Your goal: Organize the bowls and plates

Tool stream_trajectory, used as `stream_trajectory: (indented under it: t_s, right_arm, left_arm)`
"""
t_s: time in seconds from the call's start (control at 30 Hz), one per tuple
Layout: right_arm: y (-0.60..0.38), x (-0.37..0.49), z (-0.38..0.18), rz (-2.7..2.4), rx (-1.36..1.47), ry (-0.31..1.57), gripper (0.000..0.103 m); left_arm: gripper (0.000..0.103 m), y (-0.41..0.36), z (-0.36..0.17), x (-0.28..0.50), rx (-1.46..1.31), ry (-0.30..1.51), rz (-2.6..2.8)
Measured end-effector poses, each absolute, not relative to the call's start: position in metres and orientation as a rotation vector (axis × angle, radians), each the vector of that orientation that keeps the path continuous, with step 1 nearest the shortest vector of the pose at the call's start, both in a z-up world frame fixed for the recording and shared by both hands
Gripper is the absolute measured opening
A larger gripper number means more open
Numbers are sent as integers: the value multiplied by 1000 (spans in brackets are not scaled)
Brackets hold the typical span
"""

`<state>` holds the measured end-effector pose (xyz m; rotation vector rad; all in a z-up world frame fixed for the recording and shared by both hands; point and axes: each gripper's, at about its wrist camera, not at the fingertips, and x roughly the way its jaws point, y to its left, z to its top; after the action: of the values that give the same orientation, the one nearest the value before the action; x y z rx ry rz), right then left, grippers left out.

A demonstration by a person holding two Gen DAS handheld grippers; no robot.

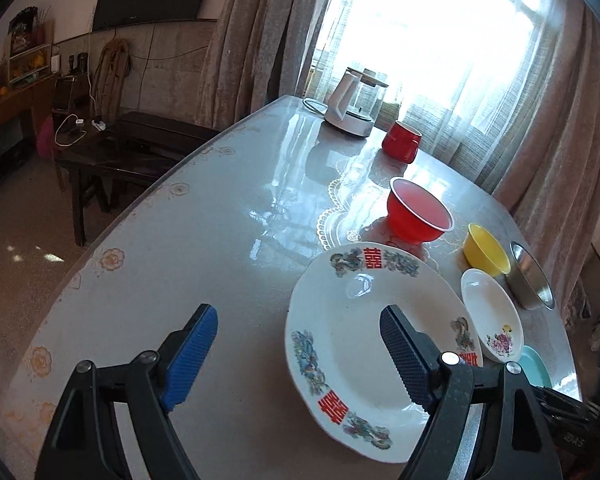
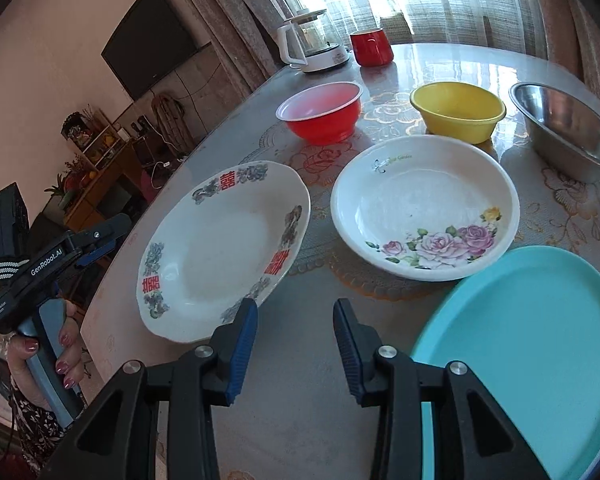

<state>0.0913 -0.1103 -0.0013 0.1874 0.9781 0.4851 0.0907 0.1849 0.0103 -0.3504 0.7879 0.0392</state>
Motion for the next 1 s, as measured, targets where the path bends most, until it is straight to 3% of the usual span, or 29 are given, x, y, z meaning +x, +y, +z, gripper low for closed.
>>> stream_trajectory:
  t_s: [0.2,0.47,0.8,1.0]
  right_arm:
    - [-91,108,-15,515,246,1022,40]
    - [-77,123,-34,529,291,1070,40]
    - [-85,123,-28,537,314,1055,40]
    - [-120,115,8,457,275,909,40]
  left_arm:
    - [80,194,-10,111,-359,846,15]
    - [63,184,-16,121,-323,873,-24]
    - [58,177,-19,120,-326,869,-4]
    - [58,172,9,111,-313,778,16]
